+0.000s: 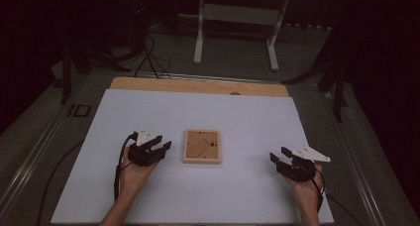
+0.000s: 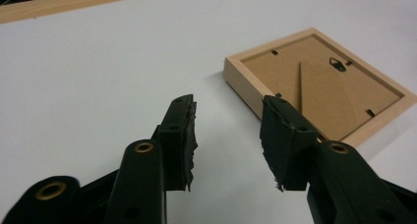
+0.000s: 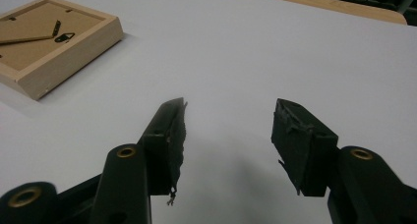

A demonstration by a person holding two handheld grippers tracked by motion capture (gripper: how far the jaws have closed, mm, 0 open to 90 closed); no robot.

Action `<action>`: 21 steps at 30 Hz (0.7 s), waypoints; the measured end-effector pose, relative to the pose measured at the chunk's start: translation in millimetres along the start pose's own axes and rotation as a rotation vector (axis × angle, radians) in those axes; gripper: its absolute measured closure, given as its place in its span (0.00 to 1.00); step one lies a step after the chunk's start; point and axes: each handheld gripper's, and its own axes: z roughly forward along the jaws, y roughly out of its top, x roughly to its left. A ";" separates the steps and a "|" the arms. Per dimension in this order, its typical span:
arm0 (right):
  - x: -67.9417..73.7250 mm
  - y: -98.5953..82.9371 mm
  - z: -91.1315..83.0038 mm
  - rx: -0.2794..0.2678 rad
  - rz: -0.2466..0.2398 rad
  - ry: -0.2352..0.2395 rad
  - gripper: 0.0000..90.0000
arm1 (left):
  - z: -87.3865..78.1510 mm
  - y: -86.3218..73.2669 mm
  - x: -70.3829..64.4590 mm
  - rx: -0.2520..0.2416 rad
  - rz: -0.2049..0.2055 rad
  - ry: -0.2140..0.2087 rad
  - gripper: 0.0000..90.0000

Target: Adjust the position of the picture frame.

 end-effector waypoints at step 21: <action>0.0 -1.8 -1.6 0.007 -0.001 -0.005 0.51 | 6.2 2.3 -12.7 -0.030 0.026 -0.016 0.57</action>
